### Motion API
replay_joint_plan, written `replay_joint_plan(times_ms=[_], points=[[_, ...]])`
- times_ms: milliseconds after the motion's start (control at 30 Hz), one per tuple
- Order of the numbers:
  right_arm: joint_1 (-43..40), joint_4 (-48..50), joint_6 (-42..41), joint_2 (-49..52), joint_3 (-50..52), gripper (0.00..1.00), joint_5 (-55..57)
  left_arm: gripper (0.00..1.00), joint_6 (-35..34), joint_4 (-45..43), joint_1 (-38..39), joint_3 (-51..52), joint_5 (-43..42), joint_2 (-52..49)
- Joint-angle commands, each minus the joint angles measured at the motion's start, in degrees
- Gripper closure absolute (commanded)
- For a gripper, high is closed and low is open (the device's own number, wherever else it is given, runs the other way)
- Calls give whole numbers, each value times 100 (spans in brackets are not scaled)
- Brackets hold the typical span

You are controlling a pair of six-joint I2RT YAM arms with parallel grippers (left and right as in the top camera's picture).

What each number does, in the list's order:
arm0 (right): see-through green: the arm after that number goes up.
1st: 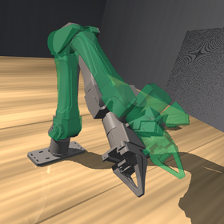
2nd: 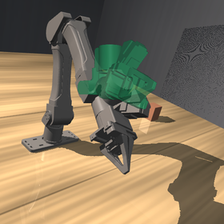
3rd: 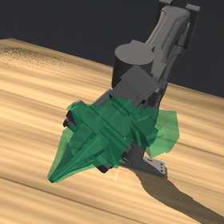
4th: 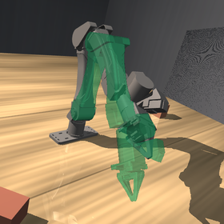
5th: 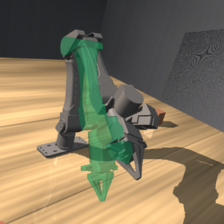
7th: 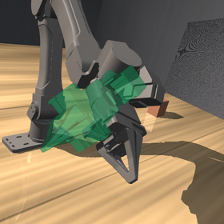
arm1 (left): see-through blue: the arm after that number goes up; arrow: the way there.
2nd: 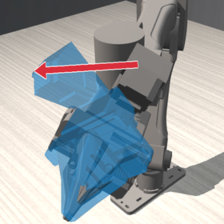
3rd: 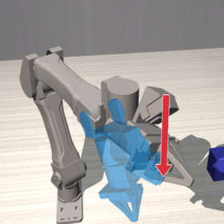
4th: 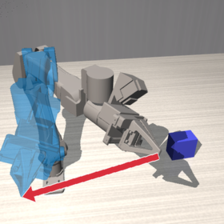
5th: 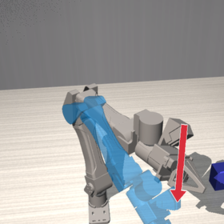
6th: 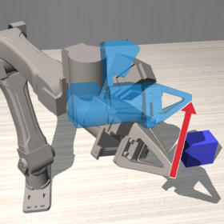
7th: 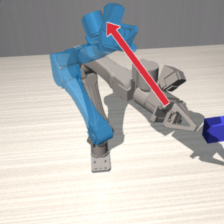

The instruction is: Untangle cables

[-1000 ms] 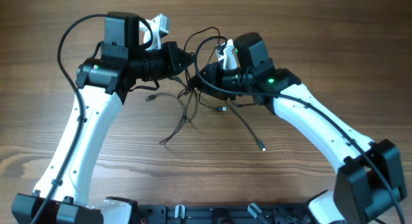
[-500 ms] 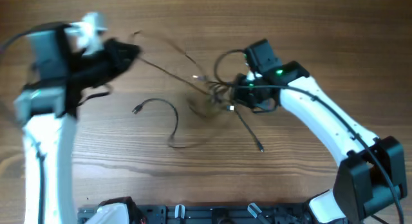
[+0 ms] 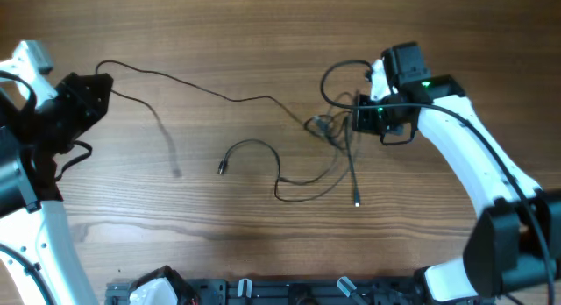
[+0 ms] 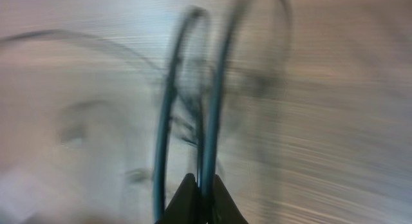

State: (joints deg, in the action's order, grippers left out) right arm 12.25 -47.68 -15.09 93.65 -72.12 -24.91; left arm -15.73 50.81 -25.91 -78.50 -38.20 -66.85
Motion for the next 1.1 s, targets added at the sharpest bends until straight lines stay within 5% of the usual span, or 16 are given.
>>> replay_joint_plan(times_ms=[0, 33, 100, 267, 667, 933, 1067], points=[[28, 223, 219, -973, -824, 96, -2249, 60, 654, 304, 361, -70, -31, -7], [28, 372, -192, -1215, -883, 96, -2256, 42, 741, 435, 498, -70, -33, -7], [28, 505, -575, -1502, -885, 96, -2173, 23, 944, 638, 857, -70, -85, -22], [81, 107, -1165, -1628, -883, 96, -1432, 14, 1410, 706, 2002, -57, -785, -225], [203, -179, -1287, -1606, -881, 96, -1086, 27, 1401, -656, 4612, -57, -1449, -1727], [203, -267, -1200, -1585, -879, 96, -979, 40, 1311, -1598, 5410, -57, -1449, -2210], [203, -284, -1198, -1585, -879, 96, -979, 45, 623, -2081, 5547, -57, -966, -2210]])
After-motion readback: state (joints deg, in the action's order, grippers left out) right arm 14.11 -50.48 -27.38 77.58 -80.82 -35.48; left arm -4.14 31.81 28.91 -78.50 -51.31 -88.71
